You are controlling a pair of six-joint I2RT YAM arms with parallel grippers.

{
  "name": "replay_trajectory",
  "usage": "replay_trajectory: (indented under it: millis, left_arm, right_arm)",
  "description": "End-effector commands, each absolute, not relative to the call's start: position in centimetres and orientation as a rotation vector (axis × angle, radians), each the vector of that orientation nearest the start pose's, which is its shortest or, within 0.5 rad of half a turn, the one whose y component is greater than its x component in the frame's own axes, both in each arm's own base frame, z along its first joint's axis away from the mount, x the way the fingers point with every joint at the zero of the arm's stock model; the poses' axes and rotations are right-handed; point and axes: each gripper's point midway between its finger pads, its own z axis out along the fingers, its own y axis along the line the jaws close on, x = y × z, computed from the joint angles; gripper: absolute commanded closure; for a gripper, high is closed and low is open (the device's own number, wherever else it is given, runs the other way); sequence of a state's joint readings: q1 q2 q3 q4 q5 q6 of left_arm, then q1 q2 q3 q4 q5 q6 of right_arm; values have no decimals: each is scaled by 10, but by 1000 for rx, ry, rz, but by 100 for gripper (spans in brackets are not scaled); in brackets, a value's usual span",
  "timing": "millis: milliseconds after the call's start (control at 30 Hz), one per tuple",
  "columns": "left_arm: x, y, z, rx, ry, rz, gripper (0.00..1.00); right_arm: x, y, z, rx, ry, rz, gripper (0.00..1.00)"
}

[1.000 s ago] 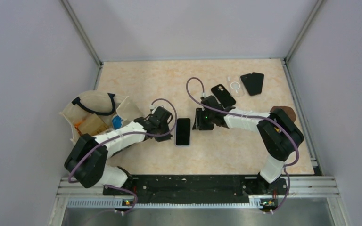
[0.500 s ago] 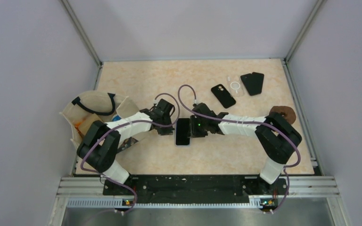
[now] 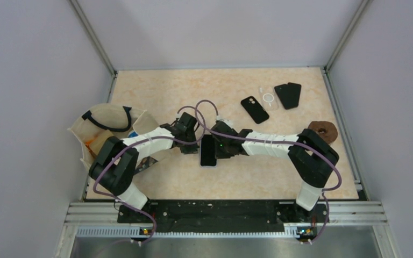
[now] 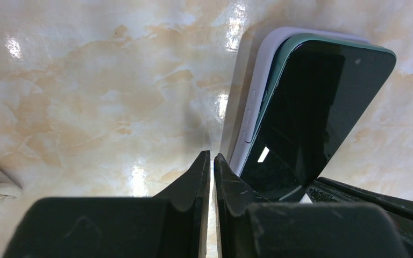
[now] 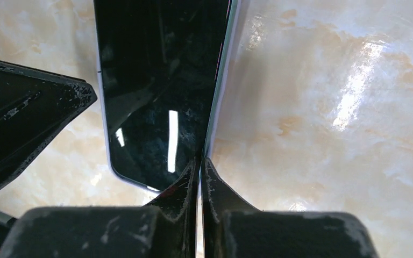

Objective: Put the phone into the phone case

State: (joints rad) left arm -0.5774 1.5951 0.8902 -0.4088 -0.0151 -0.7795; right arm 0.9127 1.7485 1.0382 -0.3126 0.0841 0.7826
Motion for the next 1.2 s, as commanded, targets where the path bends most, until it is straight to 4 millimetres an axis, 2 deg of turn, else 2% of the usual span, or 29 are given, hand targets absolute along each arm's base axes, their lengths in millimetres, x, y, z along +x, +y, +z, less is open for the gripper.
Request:
replay_trajectory:
  millis: [0,133,267,367,467,600,667,767,900,1033,1167]
  left_arm:
    - [284,-215,42,-265,2669,-451,89]
    - [285,-213,42,-268,2664,-452,88]
    - [286,-212,44,-275,2656,-456,88]
    - [277,-214,50,-276,2661,-503,88]
    - [259,-213,50,-262,2662,-528,88]
    - [230,-207,45,-264,2680,-512,87]
    - [229,-197,42,-296,2657,-465,86]
    - [242,-192,50,-288,2613,-405,79]
    - [281,-189,67,-322,2578,-333,77]
    - [316,-187,66,-348,2595,-273,79]
    - [335,-187,52,-367,2641,-228,86]
  right_arm:
    - [196,301,-20,-217,2802,214,100]
    - [194,301,-24,-202,2806,193,100]
    - [209,310,4,-180,2744,259,99]
    - [233,319,41,-158,2668,371,94]
    - [264,329,77,-178,2574,509,89]
    - [310,335,100,-236,2495,594,81]
    - [327,340,101,-263,2485,630,74]
    - [350,338,91,-253,2504,603,71]
    - [365,319,83,-151,2535,562,72]
    - [364,293,83,-58,2534,497,72]
    - [354,272,88,-18,2523,455,72]
